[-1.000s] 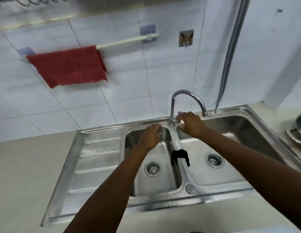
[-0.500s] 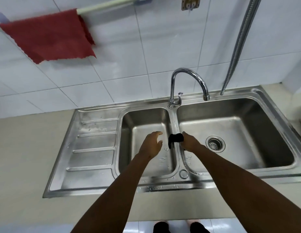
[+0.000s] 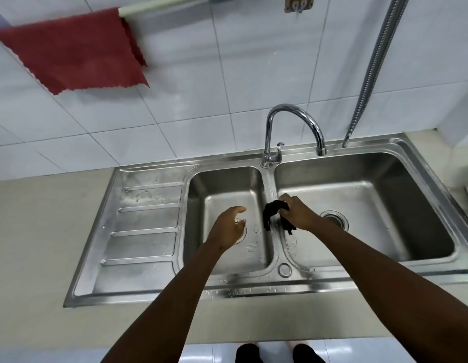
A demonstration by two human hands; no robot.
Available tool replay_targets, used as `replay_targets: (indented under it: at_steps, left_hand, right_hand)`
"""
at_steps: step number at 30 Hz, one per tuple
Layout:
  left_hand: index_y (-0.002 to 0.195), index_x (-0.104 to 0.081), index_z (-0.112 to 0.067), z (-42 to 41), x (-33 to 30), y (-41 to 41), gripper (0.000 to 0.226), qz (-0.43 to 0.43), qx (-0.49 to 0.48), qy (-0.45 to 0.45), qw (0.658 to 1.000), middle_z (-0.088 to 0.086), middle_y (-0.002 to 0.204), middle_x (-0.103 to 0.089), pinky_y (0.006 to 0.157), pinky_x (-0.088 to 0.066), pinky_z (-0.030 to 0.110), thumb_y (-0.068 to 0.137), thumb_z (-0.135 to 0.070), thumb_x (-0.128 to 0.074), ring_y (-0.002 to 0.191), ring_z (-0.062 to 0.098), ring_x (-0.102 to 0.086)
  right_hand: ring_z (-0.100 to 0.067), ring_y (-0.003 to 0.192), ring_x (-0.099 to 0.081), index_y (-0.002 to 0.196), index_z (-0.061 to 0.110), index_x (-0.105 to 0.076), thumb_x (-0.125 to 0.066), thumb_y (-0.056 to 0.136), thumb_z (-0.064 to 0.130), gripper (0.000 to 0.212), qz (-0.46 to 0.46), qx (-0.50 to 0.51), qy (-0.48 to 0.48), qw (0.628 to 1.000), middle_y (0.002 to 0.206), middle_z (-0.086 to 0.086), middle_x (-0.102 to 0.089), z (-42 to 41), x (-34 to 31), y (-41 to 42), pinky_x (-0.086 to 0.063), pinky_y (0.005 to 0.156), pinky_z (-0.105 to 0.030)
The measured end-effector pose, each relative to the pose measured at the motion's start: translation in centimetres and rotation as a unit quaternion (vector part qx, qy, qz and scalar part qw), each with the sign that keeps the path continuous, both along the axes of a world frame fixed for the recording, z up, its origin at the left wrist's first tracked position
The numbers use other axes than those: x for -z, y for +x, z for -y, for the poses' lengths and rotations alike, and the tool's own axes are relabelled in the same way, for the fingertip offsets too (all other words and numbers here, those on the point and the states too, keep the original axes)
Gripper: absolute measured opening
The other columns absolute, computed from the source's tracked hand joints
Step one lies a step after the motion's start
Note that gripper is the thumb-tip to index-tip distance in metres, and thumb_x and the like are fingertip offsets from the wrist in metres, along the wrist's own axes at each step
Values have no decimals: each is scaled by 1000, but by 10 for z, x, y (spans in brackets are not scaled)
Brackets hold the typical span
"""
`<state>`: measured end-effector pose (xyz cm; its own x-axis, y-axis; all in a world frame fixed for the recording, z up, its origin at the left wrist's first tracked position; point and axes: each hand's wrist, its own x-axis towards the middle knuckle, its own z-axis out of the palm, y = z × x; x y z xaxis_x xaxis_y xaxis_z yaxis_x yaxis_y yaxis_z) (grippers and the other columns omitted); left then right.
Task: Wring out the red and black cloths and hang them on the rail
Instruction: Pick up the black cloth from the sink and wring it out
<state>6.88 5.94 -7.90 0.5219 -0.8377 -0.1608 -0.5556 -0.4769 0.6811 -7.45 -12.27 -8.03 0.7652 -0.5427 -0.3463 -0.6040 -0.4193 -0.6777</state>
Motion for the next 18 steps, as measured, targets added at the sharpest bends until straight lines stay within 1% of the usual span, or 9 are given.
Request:
replay_targets:
  at_steps: [3,5,7,9,11,12,15,17,18]
  left_hand:
    - [128,-54,-10,-11,-5,-2,35,-59,2,-26,998,8,130,-62,103,-43,32,94,-17,-55,119,21,-58]
    - [128,-54,-10,-12,-1,-4,35,-76,0,-16,997,8,130,-61,104,-45,34,94,-19,-55,119,21,-58]
    - [129,-52,-10,-14,-2,-7,37,-92,-5,-22,996,8,132,-59,105,-44,36,94,-19,-57,121,23,-57]
    - [131,-50,-11,-12,-10,-7,43,-125,-18,-32,991,7,134,-57,104,-44,35,91,-17,-62,124,25,-53]
    - [138,-42,-13,-6,-18,-6,62,-189,-23,-36,981,6,140,-50,103,-43,34,83,-17,-72,130,24,-47]
    - [142,-35,-14,-4,-22,-5,76,-225,-16,-40,973,5,145,-45,103,-43,34,79,-18,-77,133,23,-43]
    - [150,-17,-25,3,-38,-6,108,-259,42,-61,963,-7,152,-33,105,-39,26,68,-24,-86,138,12,-31]
    - [145,-26,-35,13,-52,-9,100,-276,127,-102,947,-16,136,-52,93,-45,13,67,-18,-87,123,1,-49]
    - [139,-35,-37,16,-58,-10,90,-284,161,-119,938,-15,121,-63,84,-50,13,68,-12,-85,109,2,-59]
  right_hand:
    - [-23,70,-54,108,10,-40,-46,96,9,14,45,-5,29,999,90,-15,-54,-4,-34,-6,-43,58,-31]
    - [-27,63,-56,107,7,-40,-48,96,18,17,72,-16,44,996,83,-19,-57,-2,-52,-9,-47,57,-40]
    - [-29,72,-60,104,12,-41,-55,93,15,18,90,-18,1,996,89,-16,-59,-5,-72,-8,-51,61,-42]
    - [-30,87,-62,116,17,-45,-57,87,3,34,110,-11,-8,994,104,-9,-59,-8,-92,-5,-55,67,-35]
    - [-25,92,-62,128,28,-48,-56,87,2,49,123,-8,26,992,111,-7,-59,-10,-109,-4,-57,68,-29]
    - [-22,92,-62,127,33,-50,-55,88,4,49,131,-8,43,990,112,-4,-59,-13,-115,-3,-59,69,-29]
    - [-22,100,-61,118,33,-58,-52,88,3,43,164,-13,69,984,115,-3,-60,-24,-131,-5,-59,80,-39]
    - [-23,103,-61,114,31,-60,-50,87,0,42,188,-12,83,979,115,-4,-61,-31,-137,-5,-58,83,-42]
    - [-22,105,-61,112,31,-60,-48,86,-2,43,202,-7,94,975,116,-5,-61,-34,-138,-5,-59,84,-42]
